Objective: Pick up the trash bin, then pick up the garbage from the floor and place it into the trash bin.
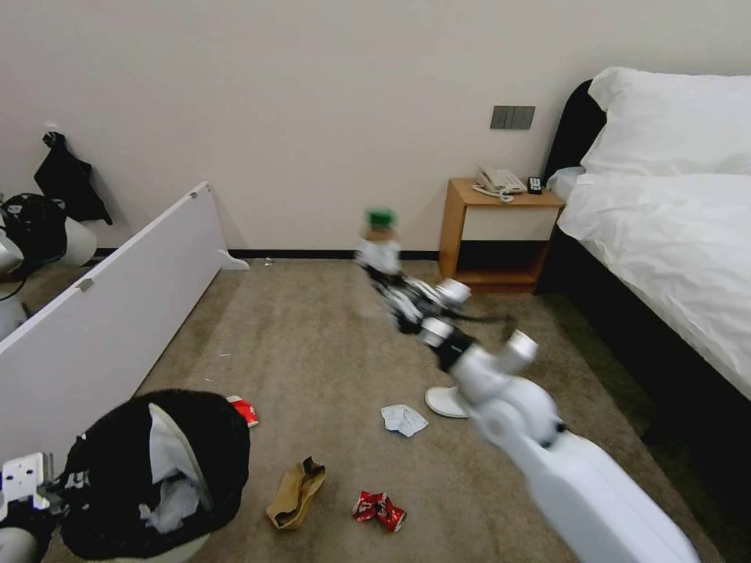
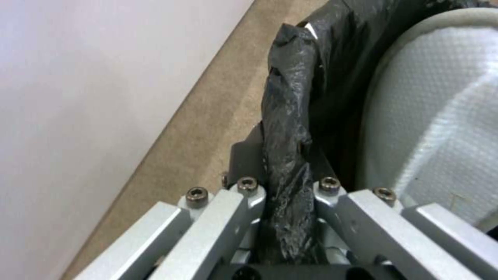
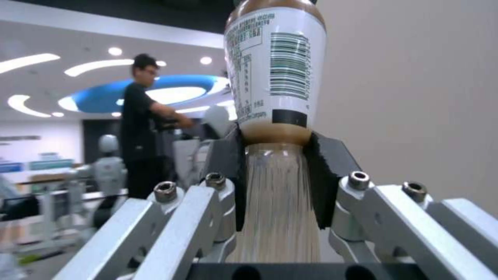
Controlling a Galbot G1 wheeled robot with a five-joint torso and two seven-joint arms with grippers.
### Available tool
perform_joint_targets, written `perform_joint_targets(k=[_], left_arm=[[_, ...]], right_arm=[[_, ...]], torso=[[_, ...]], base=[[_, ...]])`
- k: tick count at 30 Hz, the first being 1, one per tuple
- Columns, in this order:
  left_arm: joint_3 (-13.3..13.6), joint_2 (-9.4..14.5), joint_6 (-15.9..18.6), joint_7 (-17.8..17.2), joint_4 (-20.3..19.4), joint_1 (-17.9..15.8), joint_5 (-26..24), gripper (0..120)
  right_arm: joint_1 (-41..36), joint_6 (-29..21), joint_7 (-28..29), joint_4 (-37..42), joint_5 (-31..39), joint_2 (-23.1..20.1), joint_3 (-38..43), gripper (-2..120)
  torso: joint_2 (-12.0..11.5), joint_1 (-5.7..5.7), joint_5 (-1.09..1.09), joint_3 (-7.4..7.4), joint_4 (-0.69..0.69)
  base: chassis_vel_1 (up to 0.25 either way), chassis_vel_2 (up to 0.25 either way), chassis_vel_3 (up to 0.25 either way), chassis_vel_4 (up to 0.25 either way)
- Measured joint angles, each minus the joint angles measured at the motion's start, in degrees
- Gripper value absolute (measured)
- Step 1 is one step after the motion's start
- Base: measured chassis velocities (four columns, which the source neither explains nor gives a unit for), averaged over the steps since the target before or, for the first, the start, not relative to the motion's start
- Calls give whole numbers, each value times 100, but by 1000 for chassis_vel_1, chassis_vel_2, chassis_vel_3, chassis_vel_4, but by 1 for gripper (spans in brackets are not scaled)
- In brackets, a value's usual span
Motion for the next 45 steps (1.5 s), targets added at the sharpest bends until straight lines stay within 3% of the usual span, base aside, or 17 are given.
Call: perform_joint_targets(k=[10, 19, 45], left_arm=[[34, 220, 0, 49, 201, -176, -78, 4], [-27, 221, 0, 75, 227, -169, -132, 4], [-35, 185, 0, 73, 70, -18, -271, 4]], right_arm=[[637, 80, 48, -829, -139, 905, -1033, 23], [928, 88, 169, -1433, -70, 1536, -1879, 23], [449, 253, 186, -1998, -545, 1542, -2552, 25]], torso=[[0, 0, -1, 0, -4], [0, 0, 0, 0, 0], [0, 0, 2, -1, -2]], base=[[0, 0, 0, 0], [0, 0, 0, 0], [0, 0, 0, 0]])
